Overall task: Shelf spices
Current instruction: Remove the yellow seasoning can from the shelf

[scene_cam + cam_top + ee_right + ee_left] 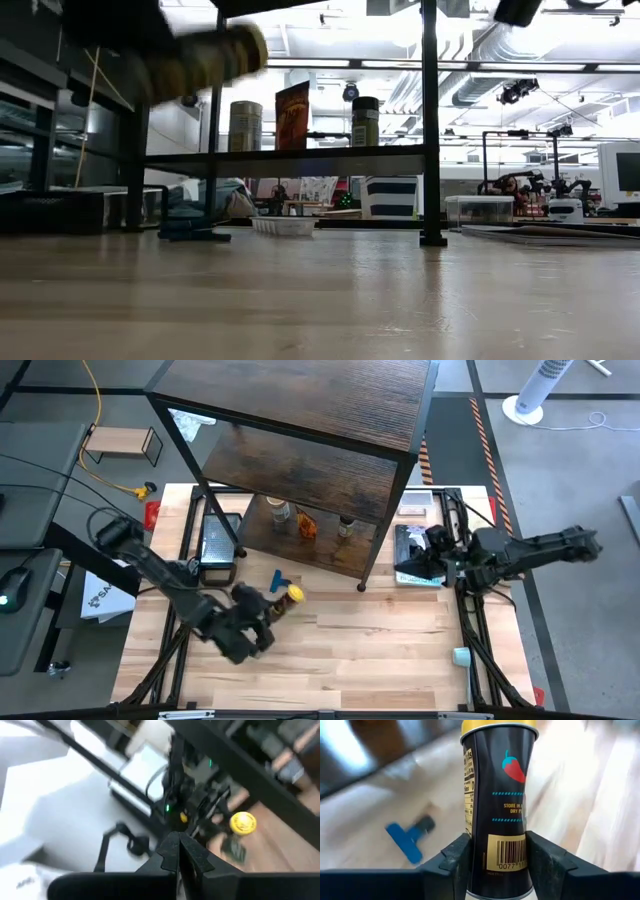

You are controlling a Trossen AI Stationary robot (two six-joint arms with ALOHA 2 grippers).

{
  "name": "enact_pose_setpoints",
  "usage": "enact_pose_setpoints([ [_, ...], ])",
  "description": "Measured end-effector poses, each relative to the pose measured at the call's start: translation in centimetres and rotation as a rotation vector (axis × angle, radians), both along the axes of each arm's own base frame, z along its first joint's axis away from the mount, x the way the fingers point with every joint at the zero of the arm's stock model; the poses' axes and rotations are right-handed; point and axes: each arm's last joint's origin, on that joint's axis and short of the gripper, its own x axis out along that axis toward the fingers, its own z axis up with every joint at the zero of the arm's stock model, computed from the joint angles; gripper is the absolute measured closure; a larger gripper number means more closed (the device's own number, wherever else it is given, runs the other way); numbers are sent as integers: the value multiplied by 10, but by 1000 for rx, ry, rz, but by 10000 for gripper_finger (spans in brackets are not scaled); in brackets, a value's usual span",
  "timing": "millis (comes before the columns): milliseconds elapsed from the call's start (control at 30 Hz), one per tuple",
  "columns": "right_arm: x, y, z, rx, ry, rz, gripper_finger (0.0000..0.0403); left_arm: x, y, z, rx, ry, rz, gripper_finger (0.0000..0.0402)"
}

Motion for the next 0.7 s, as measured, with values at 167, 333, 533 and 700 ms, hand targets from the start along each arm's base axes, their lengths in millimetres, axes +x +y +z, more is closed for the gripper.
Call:
enact_pose_setpoints([
  [167, 20, 38, -11, 56, 25, -39, 403, -21, -2, 1, -47, -227, 45, 228],
  [333, 43, 89, -25, 120, 59, -26, 403, -21, -14, -6, -94, -305, -77, 249],
  [533, 75, 140, -29, 121, 153, 12, 402, -16, -22, -2, -116, -350, -216, 247],
  [700, 118, 156, -36, -32, 244, 12, 381, -9, -18, 2, -102, -361, -249, 249],
])
